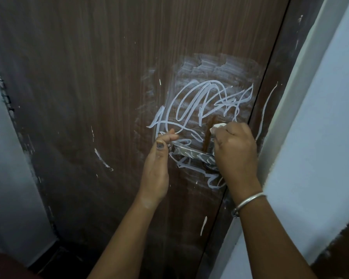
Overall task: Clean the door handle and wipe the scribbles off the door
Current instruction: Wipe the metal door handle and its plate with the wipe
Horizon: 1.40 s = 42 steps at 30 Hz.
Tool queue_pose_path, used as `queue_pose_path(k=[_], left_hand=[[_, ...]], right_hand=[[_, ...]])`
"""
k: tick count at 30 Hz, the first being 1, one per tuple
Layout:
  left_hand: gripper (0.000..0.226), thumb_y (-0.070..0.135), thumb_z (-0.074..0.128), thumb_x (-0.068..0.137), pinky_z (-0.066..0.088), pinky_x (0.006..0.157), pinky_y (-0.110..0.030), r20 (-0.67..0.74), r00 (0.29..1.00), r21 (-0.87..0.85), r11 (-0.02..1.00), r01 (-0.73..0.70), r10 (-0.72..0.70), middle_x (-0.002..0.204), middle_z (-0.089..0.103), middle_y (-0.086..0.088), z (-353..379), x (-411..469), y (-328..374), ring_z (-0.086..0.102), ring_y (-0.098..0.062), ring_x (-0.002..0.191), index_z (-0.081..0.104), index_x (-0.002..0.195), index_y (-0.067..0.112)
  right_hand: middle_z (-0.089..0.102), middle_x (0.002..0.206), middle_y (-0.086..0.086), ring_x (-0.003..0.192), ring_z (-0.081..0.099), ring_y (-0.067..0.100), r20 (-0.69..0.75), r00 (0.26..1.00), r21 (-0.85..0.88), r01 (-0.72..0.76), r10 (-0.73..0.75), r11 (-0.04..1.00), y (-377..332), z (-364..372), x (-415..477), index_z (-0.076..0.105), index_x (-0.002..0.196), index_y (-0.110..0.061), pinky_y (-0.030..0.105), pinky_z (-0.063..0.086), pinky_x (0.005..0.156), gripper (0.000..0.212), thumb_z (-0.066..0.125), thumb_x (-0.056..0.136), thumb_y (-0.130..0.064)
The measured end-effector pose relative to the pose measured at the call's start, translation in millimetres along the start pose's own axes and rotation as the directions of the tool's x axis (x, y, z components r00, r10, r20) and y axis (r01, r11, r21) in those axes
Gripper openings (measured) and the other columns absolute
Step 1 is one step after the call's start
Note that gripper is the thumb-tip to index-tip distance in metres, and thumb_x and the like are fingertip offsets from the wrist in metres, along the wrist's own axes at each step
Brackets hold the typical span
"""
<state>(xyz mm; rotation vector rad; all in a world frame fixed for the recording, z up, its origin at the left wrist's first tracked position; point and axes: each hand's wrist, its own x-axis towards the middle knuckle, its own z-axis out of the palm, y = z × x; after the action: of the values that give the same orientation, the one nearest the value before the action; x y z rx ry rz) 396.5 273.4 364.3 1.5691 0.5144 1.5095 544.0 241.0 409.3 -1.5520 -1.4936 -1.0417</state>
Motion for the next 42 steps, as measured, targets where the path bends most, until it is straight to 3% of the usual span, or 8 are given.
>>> queue_pose_path(k=[7,14,19,22,26,31,38,42], left_hand=[[0.084,0.090,0.023,0.066,0.031,0.098,-0.004,0.005,1.000,-0.003,1.000,0.005,-0.005,0.129,0.052,0.014,-2.5,-3.4,0.7,0.043,0.009,0.123,0.057,0.108,0.026],[0.086,0.092,0.022,0.064,0.031,0.099,-0.004,0.039,0.999,0.010,0.999,0.032,-0.032,0.133,0.050,0.014,-5.1,-9.5,0.9,0.041,0.008,0.125,0.056,0.110,0.027],[0.091,0.092,0.022,0.064,0.030,0.095,0.000,0.048,0.998,0.024,0.999,0.035,-0.036,0.136,0.049,0.010,-11.9,-11.8,3.5,0.042,0.011,0.123,0.056,0.113,0.023],[0.091,0.092,0.021,0.064,0.031,0.094,0.000,0.055,0.998,0.033,0.999,0.038,-0.040,0.139,0.048,0.005,-13.2,-13.9,4.8,0.041,0.012,0.123,0.056,0.113,0.024],[0.092,0.093,0.021,0.062,0.030,0.095,0.000,0.050,0.997,0.032,0.998,0.052,-0.053,0.138,0.048,0.008,-12.6,-14.8,6.2,0.040,0.012,0.124,0.056,0.113,0.026],[0.090,0.094,0.022,0.060,0.031,0.100,-0.016,0.058,0.994,0.002,0.996,0.089,-0.089,0.137,0.051,0.007,-14.5,-15.6,9.0,0.042,0.010,0.123,0.058,0.111,0.028],[0.080,0.085,0.019,0.070,0.028,0.113,-0.039,0.060,0.986,0.037,0.988,0.151,-0.153,0.135,0.052,0.011,-12.5,-17.0,12.2,0.040,0.008,0.126,0.057,0.113,0.030],[0.085,0.094,0.026,0.060,0.026,0.114,-0.042,0.079,0.986,0.012,0.989,0.144,-0.145,0.140,0.049,0.004,-10.7,-21.0,13.8,0.040,-0.002,0.131,0.057,0.110,0.033]], right_hand=[[0.059,0.068,0.015,0.067,0.054,0.030,0.056,0.996,-0.028,-0.065,0.066,0.997,3.8,-6.2,4.1,0.070,0.074,0.005,0.023,0.033,0.057,0.008,0.071,0.070,0.011],[0.060,0.072,0.015,0.071,0.055,0.031,0.235,0.971,-0.012,0.033,-0.029,0.999,4.5,-4.5,9.8,0.073,0.079,0.003,0.026,0.037,0.059,0.008,0.068,0.075,0.009],[0.059,0.068,0.016,0.069,0.055,0.031,0.150,0.986,-0.011,-0.071,0.072,0.997,5.9,-9.2,2.6,0.072,0.074,0.004,0.023,0.034,0.058,0.005,0.070,0.073,0.009],[0.061,0.069,0.017,0.068,0.056,0.031,0.146,0.989,0.029,-0.006,0.002,1.000,0.6,-6.5,1.7,0.072,0.075,0.005,0.028,0.043,0.059,0.004,0.070,0.075,0.008],[0.066,0.080,0.014,0.078,0.057,0.031,0.287,0.958,0.013,0.007,-0.010,1.000,6.8,-7.8,8.9,0.075,0.085,-0.002,0.027,0.043,0.067,0.012,0.066,0.079,0.004],[0.070,0.086,0.014,0.081,0.061,0.032,0.212,0.973,0.082,-0.115,0.095,0.990,16.1,-15.4,5.9,0.075,0.086,-0.004,0.024,0.035,0.074,0.013,0.066,0.078,0.002],[0.070,0.088,0.014,0.083,0.059,0.031,0.282,0.959,0.061,-0.006,-0.011,0.998,0.2,-9.2,7.3,0.075,0.089,-0.004,0.032,0.046,0.077,0.017,0.063,0.081,0.004],[0.071,0.089,0.011,0.084,0.060,0.027,0.274,0.951,0.049,-0.166,0.147,0.985,12.0,-15.0,5.4,0.075,0.093,-0.011,0.024,0.043,0.074,0.018,0.063,0.083,-0.002]])
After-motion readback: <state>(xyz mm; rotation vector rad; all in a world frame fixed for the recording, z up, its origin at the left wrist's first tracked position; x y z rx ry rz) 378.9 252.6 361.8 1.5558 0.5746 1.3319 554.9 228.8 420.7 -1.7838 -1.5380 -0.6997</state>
